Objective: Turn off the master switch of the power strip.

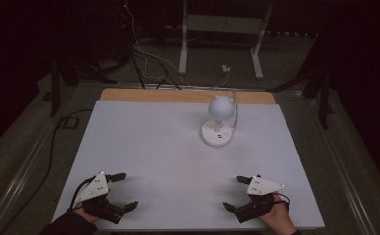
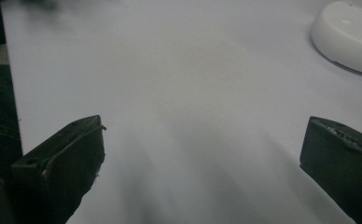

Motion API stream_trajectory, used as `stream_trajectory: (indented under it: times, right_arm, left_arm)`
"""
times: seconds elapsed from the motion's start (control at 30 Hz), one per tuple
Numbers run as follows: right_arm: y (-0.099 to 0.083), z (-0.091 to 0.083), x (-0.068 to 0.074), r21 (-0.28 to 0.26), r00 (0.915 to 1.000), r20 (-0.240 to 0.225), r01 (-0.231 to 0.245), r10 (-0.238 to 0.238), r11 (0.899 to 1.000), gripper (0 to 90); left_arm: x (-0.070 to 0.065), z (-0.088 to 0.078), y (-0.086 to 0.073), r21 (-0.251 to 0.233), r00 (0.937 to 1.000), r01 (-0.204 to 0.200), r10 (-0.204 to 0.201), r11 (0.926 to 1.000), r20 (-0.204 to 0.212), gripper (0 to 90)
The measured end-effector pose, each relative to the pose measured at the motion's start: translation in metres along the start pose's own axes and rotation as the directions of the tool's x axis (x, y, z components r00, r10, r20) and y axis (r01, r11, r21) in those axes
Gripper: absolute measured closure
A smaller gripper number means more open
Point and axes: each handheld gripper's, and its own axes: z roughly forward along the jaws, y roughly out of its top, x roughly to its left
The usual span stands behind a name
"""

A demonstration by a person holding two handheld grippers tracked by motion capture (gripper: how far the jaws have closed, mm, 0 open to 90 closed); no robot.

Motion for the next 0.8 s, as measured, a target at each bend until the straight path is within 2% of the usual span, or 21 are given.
stream_trajectory:
  times: [0.2, 0.3, 0.4, 0.47, 0.8]
  right_arm:
    - [0.003, 0.002, 0.005, 0.013, 0.9991, -0.041, -0.001, 0.002, 1.000, 0.0]
    - [0.005, 0.002, 0.006, 0.010, 0.9991, -0.041, -0.004, 0.004, 1.000, 0.0]
    - [0.008, 0.001, 0.007, 0.009, 0.9991, -0.034, -0.026, 0.026, 1.000, 0.0]
    - [0.010, 0.001, 0.007, 0.007, 0.9982, -0.041, -0.045, 0.045, 0.999, 0.0]
    - [0.023, -0.003, 0.011, -0.022, 0.9957, -0.060, -0.073, 0.071, 0.997, 0.0]
  left_arm:
    - [0.000, 0.000, 0.000, 0.000, 1.0000, -0.002, 0.002, 1.0000, 0.000, 0.3]
    - [-0.001, 0.001, 0.000, 0.002, 1.0000, -0.004, 0.004, 1.0000, 0.000, 0.2]
    - [-0.001, 0.001, 0.000, 0.001, 1.0000, -0.002, 0.002, 1.0000, 0.003, 0.2]
    - [-0.001, 0.001, 0.000, 0.001, 1.0000, -0.001, 0.001, 1.0000, 0.005, 0.2]
    - [-0.002, 0.001, 0.000, 0.001, 1.0000, -0.007, 0.007, 1.0000, 0.001, 0.3]
